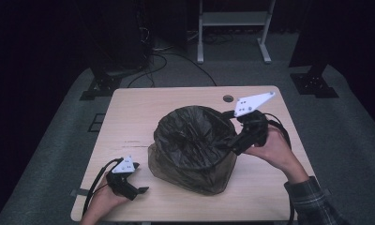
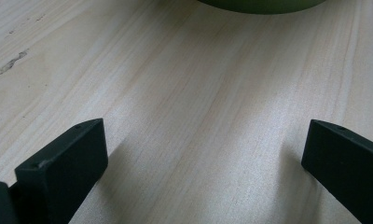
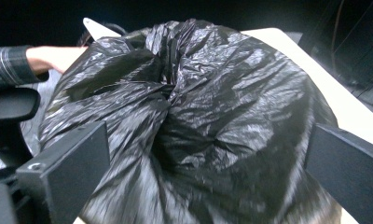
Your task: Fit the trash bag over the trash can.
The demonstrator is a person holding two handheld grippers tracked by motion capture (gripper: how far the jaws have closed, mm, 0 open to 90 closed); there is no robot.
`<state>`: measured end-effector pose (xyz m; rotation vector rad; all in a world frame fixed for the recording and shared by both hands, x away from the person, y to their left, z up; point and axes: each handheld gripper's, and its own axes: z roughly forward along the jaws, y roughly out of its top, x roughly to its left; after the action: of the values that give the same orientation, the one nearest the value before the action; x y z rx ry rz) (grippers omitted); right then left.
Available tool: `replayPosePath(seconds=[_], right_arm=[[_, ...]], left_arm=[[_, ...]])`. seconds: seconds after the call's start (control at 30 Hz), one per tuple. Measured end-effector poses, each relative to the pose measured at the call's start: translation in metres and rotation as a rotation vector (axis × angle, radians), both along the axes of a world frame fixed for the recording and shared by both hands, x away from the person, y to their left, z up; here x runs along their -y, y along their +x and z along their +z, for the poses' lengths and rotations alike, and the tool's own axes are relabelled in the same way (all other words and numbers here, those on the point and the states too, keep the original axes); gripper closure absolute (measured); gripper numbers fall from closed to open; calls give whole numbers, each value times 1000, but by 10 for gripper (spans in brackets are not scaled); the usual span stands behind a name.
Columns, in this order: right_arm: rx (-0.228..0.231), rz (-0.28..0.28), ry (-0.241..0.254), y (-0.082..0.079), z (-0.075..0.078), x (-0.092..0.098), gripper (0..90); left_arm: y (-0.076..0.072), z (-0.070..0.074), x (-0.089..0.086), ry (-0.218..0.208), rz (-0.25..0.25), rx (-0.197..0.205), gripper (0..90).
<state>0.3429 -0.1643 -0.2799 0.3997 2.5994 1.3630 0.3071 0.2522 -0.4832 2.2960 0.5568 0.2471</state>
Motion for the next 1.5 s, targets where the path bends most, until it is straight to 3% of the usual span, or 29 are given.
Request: replayPosePath(seconds=[0.2, 0.3, 0.47, 0.9, 1.1, 1.27, 1.37, 1.5], right_arm=[[-36, 33, -102, 14, -2, -26, 0], [-56, 49, -181, 20, -7, -41, 0], [-97, 61, -271, 26, -19, -55, 0], [-153, 63, -412, 29, -35, -70, 0], [-147, 47, -494, 27, -40, -77, 0], [-168, 50, -505, 28, -41, -79, 0], [-152, 48, -493, 28, -38, -77, 0], [-105, 29, -428, 28, -20, -72, 0]], left_arm=[[0, 0, 0, 1, 2, 0, 0], [0, 0, 0, 1, 2, 1, 0], [0, 0, 0, 1, 3, 0, 0], [-1, 0, 0, -1, -1, -1, 0], [-1, 0, 0, -1, -5, 0, 0], [-2, 0, 0, 0, -9, 0, 0], [-2, 0, 0, 1, -10, 0, 0], [-2, 0, 0, 0, -9, 0, 0]])
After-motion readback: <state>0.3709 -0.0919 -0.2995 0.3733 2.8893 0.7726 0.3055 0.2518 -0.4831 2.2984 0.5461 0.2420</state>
